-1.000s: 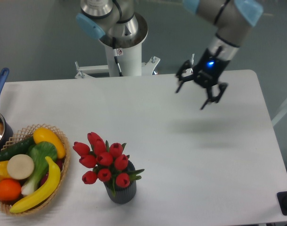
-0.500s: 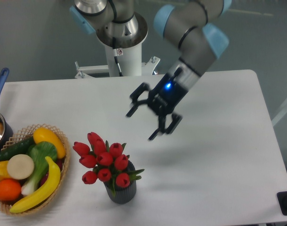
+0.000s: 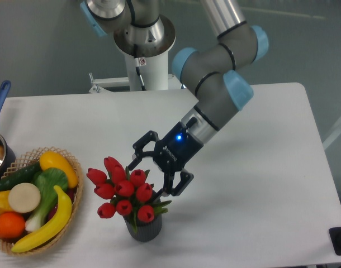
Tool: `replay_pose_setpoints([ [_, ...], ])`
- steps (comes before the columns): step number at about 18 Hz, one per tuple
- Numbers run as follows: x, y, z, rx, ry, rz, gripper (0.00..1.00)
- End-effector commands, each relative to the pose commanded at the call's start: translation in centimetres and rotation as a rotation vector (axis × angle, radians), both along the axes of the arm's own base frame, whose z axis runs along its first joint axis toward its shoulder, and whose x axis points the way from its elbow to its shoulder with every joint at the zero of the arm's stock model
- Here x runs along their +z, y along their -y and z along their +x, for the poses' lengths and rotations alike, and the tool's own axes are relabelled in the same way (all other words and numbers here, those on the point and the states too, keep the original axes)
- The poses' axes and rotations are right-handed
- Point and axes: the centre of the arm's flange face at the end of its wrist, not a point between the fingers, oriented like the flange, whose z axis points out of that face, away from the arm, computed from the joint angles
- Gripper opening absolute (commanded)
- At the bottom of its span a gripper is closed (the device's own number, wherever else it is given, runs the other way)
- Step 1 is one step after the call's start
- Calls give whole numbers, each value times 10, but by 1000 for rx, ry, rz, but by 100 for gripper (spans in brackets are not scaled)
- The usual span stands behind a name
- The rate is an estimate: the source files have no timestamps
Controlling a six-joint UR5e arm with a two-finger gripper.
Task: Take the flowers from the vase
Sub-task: 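Lower the open gripper around the tulip stems above the vase, then close the gripper on the tulip stems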
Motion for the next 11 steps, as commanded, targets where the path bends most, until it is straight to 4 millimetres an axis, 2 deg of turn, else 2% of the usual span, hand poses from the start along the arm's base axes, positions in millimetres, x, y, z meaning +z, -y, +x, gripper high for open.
replay_pose_setpoints([
  [6,1,-5,0,13,29,-11,100],
  [7,3,-7,1,20,42,-17,94],
  [8,5,-7,1,26,50,-21,83],
  [11,7,-8,1,38,64,-28,37],
])
